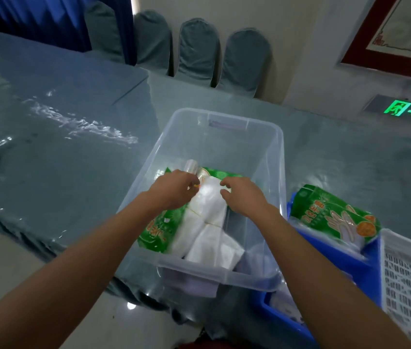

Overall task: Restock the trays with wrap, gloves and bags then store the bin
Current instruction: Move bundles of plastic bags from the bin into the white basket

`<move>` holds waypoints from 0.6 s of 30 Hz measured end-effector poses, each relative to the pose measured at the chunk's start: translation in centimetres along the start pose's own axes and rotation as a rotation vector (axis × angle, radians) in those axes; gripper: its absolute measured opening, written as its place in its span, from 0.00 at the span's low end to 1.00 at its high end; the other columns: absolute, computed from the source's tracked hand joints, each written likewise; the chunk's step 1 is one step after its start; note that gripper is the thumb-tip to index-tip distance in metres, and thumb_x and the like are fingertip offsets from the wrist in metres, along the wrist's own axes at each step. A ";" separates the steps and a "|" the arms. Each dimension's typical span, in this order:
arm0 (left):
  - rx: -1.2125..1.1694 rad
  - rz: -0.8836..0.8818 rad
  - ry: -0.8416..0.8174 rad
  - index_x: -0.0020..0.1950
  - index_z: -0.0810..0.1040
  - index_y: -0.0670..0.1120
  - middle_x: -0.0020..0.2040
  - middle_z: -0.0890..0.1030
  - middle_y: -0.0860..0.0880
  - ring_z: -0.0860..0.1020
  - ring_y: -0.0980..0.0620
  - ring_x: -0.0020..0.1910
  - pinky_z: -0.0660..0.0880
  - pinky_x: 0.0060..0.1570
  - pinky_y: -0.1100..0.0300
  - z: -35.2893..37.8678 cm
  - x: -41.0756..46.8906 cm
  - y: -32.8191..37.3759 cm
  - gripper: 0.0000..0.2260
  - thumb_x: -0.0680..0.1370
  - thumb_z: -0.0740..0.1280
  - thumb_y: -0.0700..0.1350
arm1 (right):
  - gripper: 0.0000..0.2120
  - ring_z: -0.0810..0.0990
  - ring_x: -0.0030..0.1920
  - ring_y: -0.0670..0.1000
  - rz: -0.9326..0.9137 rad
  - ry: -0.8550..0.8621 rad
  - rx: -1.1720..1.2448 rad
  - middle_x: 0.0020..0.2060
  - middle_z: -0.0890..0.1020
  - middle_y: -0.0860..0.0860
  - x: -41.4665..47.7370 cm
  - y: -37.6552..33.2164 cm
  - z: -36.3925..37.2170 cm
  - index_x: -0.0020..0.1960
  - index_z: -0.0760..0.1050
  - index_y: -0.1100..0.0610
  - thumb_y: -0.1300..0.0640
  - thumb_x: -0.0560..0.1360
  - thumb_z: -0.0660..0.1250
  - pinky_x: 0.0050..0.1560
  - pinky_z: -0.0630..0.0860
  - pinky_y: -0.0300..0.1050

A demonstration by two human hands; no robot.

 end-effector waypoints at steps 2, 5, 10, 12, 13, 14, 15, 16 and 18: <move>0.007 0.006 -0.013 0.59 0.81 0.57 0.55 0.83 0.53 0.79 0.47 0.54 0.74 0.49 0.54 0.3 1.0 -0.2 0.11 0.79 0.63 0.54 | 0.17 0.76 0.63 0.56 0.027 -0.038 0.020 0.62 0.79 0.54 1.0 0.6 1.3 0.66 0.75 0.51 0.50 0.78 0.63 0.61 0.74 0.49; 0.004 -0.002 -0.023 0.59 0.81 0.56 0.55 0.82 0.51 0.79 0.47 0.55 0.72 0.47 0.55 1.1 2.2 -0.7 0.11 0.80 0.63 0.54 | 0.19 0.76 0.64 0.58 0.075 -0.098 0.026 0.64 0.78 0.56 2.2 1.7 3.1 0.67 0.74 0.52 0.51 0.78 0.63 0.61 0.73 0.48; -0.037 -0.007 -0.116 0.61 0.80 0.58 0.57 0.83 0.53 0.79 0.46 0.56 0.76 0.56 0.49 3.1 4.2 -0.8 0.13 0.79 0.63 0.56 | 0.17 0.75 0.64 0.60 0.166 -0.125 0.026 0.65 0.76 0.59 3.0 2.2 4.8 0.65 0.74 0.57 0.54 0.78 0.63 0.58 0.72 0.47; -0.048 0.008 -0.141 0.63 0.79 0.57 0.58 0.82 0.54 0.79 0.47 0.58 0.76 0.57 0.50 3.3 5.4 -0.5 0.14 0.79 0.63 0.56 | 0.18 0.75 0.64 0.60 0.220 -0.114 0.066 0.65 0.76 0.59 2.8 2.3 5.9 0.66 0.73 0.58 0.55 0.78 0.63 0.59 0.73 0.48; -0.044 0.027 -0.162 0.64 0.79 0.56 0.59 0.82 0.53 0.79 0.48 0.59 0.76 0.57 0.51 3.5 6.1 -0.2 0.15 0.79 0.63 0.55 | 0.18 0.75 0.65 0.60 0.252 -0.116 0.096 0.65 0.76 0.59 2.6 2.3 6.6 0.67 0.73 0.59 0.55 0.78 0.63 0.59 0.73 0.48; -0.043 0.050 -0.188 0.65 0.79 0.55 0.60 0.82 0.53 0.79 0.48 0.60 0.75 0.57 0.52 3.7 6.7 0.0 0.15 0.79 0.63 0.55 | 0.19 0.75 0.65 0.61 0.287 -0.125 0.125 0.65 0.76 0.60 2.5 2.5 7.3 0.68 0.72 0.59 0.56 0.77 0.64 0.60 0.73 0.49; -0.044 0.066 -0.217 0.65 0.78 0.54 0.61 0.82 0.52 0.78 0.48 0.60 0.75 0.58 0.52 3.9 7.2 0.1 0.15 0.80 0.63 0.54 | 0.20 0.75 0.65 0.61 0.321 -0.134 0.151 0.65 0.76 0.60 2.4 2.9 7.9 0.68 0.71 0.60 0.57 0.77 0.65 0.60 0.73 0.49; -0.046 0.074 -0.248 0.66 0.78 0.54 0.61 0.81 0.52 0.78 0.49 0.61 0.74 0.59 0.52 4.1 7.7 0.1 0.16 0.80 0.63 0.54 | 0.20 0.75 0.65 0.61 0.353 -0.140 0.176 0.65 0.77 0.60 2.2 3.3 8.4 0.67 0.71 0.61 0.57 0.76 0.65 0.58 0.73 0.48; -0.046 0.084 -0.301 0.67 0.77 0.54 0.63 0.80 0.52 0.77 0.49 0.62 0.74 0.61 0.52 4.7 8.2 0.0 0.16 0.80 0.63 0.54 | 0.18 0.78 0.61 0.61 0.426 -0.133 0.239 0.60 0.79 0.60 1.9 4.3 8.8 0.63 0.73 0.59 0.57 0.74 0.66 0.51 0.73 0.45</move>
Point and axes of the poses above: each hand's wrist, its own x-axis towards the middle knuckle, its own z-axis out of the palm, y = z × x, the point moved 7 cm from there along x, towards the middle knuckle
